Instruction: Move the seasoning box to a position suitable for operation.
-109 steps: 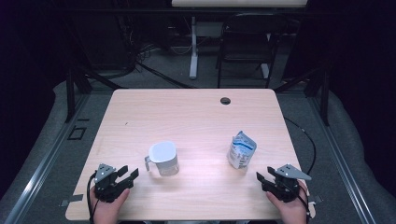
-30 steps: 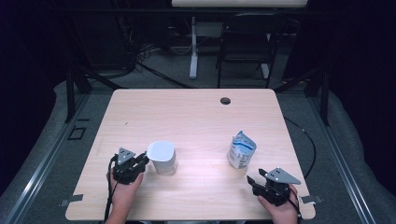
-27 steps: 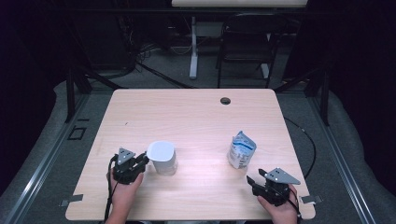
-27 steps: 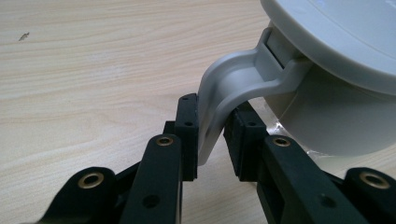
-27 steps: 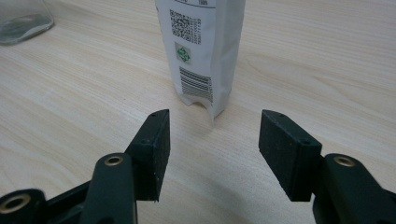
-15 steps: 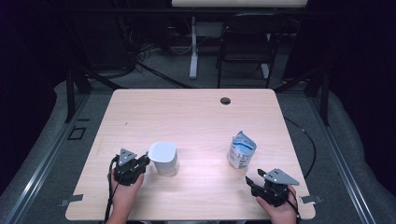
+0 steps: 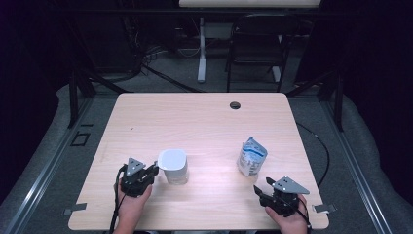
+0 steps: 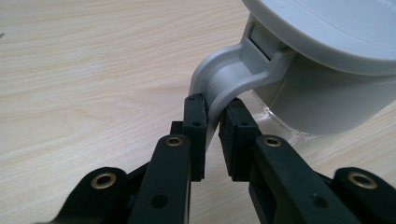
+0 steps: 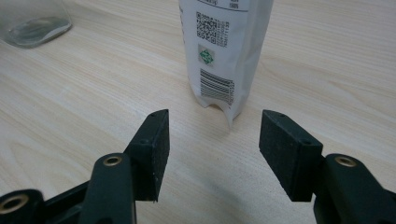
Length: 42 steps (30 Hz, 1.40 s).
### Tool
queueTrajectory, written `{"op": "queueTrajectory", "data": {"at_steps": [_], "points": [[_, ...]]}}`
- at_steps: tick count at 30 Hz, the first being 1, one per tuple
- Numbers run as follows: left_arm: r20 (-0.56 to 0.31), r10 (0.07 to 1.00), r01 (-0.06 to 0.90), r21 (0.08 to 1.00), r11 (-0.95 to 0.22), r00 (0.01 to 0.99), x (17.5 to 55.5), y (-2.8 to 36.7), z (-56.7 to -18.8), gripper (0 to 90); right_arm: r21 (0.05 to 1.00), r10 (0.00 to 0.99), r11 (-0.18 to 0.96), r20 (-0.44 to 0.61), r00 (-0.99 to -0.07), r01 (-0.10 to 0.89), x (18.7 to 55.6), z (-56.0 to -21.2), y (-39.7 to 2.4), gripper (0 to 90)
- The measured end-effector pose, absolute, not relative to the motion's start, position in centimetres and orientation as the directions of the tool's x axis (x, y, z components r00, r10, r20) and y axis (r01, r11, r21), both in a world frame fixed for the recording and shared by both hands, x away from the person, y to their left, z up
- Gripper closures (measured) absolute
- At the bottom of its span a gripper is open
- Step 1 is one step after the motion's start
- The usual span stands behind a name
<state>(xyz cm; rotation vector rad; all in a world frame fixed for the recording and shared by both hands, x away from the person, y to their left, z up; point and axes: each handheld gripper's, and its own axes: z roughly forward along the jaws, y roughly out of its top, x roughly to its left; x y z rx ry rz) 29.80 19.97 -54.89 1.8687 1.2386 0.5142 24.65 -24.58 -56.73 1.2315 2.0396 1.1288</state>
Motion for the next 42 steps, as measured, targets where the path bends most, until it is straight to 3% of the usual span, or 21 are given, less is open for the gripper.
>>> {"op": "queueTrajectory", "data": {"at_steps": [42], "points": [[-0.086, 0.86, 0.567, 0.784, -0.253, 0.503, 26.6, 14.8, -54.4, 81.1, 0.834, 0.841, 0.315, -0.024, -0.54, 0.453, 24.2, -56.9, -22.6, 43.0]]}}
